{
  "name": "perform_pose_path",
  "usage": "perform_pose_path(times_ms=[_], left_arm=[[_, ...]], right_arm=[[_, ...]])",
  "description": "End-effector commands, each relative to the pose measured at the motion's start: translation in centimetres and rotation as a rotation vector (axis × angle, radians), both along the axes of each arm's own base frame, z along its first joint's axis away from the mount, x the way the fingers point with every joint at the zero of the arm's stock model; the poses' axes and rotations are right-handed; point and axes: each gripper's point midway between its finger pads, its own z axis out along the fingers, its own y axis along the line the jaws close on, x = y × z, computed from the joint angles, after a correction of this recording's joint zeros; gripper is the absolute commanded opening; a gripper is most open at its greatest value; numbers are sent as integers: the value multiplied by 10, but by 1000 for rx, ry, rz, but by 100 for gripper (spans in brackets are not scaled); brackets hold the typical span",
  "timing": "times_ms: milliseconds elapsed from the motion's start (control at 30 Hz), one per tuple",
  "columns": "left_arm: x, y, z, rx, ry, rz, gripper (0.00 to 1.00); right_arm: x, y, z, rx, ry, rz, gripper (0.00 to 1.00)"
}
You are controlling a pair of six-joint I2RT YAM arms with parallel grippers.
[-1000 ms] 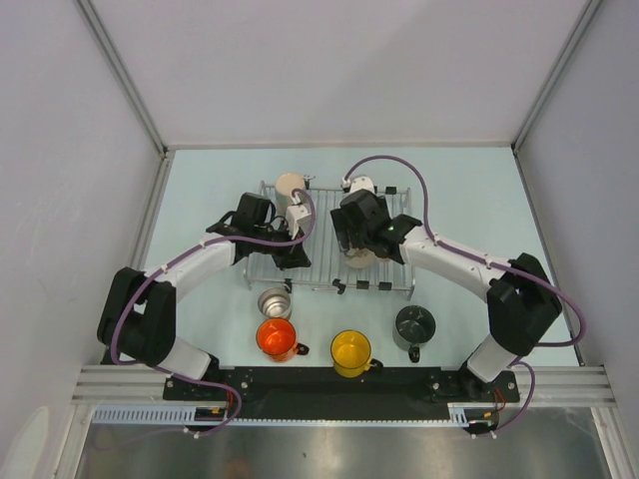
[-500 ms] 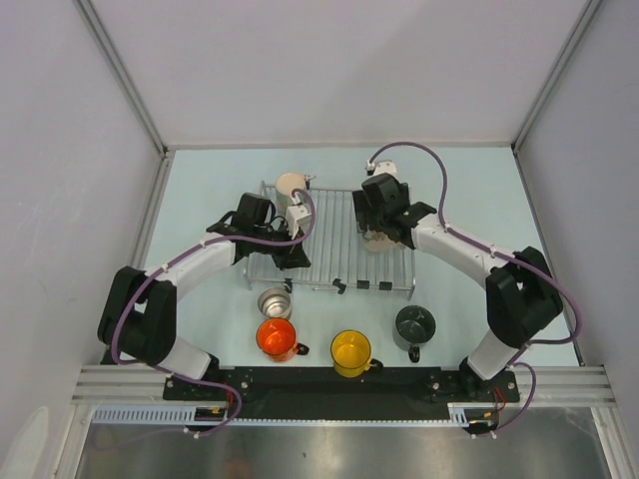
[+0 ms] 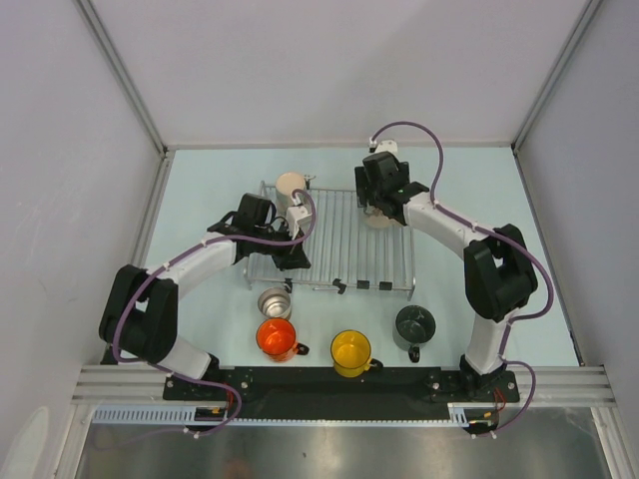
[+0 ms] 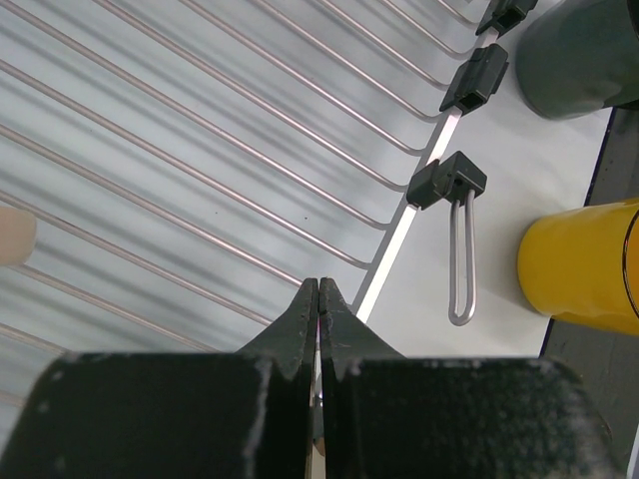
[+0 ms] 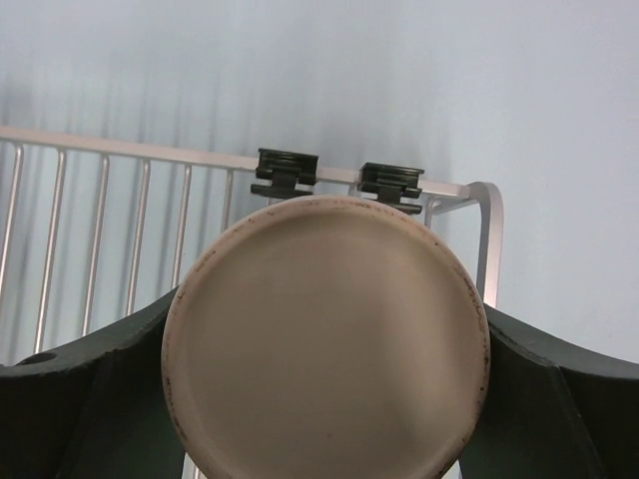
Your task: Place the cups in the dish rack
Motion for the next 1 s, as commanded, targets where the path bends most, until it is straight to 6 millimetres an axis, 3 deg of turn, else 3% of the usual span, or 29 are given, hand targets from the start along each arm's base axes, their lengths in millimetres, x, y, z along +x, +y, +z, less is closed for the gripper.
perform_pose_path(times_ms=[0,100,367,467,500,933,967], left_arm=[[4,-5,9,-37,-22,-35,1],[4,-5,10,-40,-17,-36,1],[4,-6,10,-41,-16,-34,1],[4,-6,9,-41,-9,-36,1],[4,-6,9,-40,-10,-35,1],[5,-6,6,-36,0,-33,1],[5,-6,6,-36,0,-33,1]], right_arm=[[15,-14,1,-5,-18,-50,4],[15,-14,0,-6,-16,-46,8],[13,-11,-1,12,3,-34,54],[13,-11,6,10,-4,-38,77],[14,-12,12,13,-16,-41,97],[4,-13,60,31,-100,-28,100],[2,-16,71,37,-121,-33,100]])
